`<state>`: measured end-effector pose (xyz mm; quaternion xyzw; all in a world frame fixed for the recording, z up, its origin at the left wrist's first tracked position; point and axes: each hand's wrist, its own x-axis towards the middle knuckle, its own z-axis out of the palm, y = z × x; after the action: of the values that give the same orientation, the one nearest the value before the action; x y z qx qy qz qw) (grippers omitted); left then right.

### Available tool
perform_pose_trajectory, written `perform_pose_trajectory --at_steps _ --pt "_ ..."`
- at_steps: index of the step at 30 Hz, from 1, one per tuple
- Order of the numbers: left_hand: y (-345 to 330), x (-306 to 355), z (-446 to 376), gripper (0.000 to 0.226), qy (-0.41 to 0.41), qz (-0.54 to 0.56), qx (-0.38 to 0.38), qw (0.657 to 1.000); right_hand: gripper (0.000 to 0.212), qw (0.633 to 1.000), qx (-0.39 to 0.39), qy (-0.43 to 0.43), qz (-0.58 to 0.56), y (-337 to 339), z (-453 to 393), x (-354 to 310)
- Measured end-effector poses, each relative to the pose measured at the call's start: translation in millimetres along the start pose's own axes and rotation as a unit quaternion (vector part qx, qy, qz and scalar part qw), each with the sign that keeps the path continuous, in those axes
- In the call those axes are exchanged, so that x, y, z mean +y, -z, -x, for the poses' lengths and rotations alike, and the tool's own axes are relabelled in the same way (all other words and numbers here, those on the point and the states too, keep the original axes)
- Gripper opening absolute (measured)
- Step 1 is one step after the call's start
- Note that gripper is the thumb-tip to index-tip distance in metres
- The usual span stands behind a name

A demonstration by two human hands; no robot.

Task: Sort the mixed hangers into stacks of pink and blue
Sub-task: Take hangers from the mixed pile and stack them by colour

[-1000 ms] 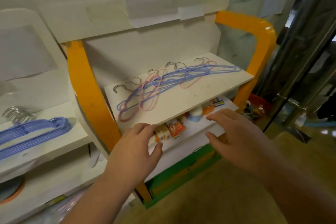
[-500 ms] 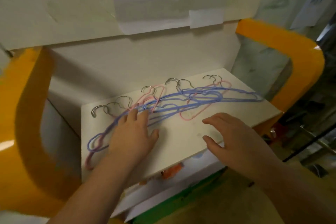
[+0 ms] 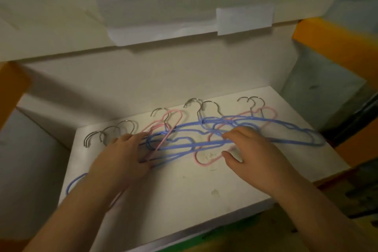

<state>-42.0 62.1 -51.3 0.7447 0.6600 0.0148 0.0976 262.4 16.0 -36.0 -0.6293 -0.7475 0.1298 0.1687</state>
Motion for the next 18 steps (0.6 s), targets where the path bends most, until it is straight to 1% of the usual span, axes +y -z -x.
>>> perform_pose_trajectory --at_steps 2,4,6,8,9,10,13,16,18 --pt "2.4 0.1 1.9 0.082 0.003 0.012 0.015 1.0 0.041 1.0 -0.006 -0.012 0.001 7.5 -13.1 23.6" --pt "3.4 5.3 4.7 0.079 -0.008 0.014 0.047 0.999 0.048 0.999 -0.017 -0.022 0.027 15.2 -25.2 52.1" --pt "6.0 19.5 6.6 0.079 -0.033 0.017 0.071 0.997 0.067 0.995 -0.064 -0.037 0.059 23.1 -35.5 81.2" --pt "7.3 41.3 6.8 0.076 -0.063 0.033 0.083 0.994 0.088 0.99 -0.121 -0.047 0.063 29.8 -45.0 104.6" --pt "7.5 53.9 5.8 0.074 -0.078 0.044 0.088 0.992 0.092 0.988 -0.134 -0.043 0.057 32.5 -49.7 113.4" --pt "6.8 65.9 4.3 0.071 -0.094 0.052 0.095 0.99 0.091 0.989 -0.139 -0.034 0.048 34.9 -55.2 119.8" --pt "-1.7 95.4 -1.3 0.066 -0.125 0.049 0.099 0.986 0.076 0.988 -0.143 0.013 0.055 40.7 -68.7 129.4" --pt "-9.0 115.9 -5.0 0.067 -0.122 0.06 0.094 0.986 0.077 0.986 -0.151 0.047 0.051 42.9 -76.3 136.6" --pt "-9.7 126.0 -4.3 0.069 -0.106 0.056 0.094 0.988 0.069 0.986 -0.146 0.066 0.041 43.9 -76.7 137.3"
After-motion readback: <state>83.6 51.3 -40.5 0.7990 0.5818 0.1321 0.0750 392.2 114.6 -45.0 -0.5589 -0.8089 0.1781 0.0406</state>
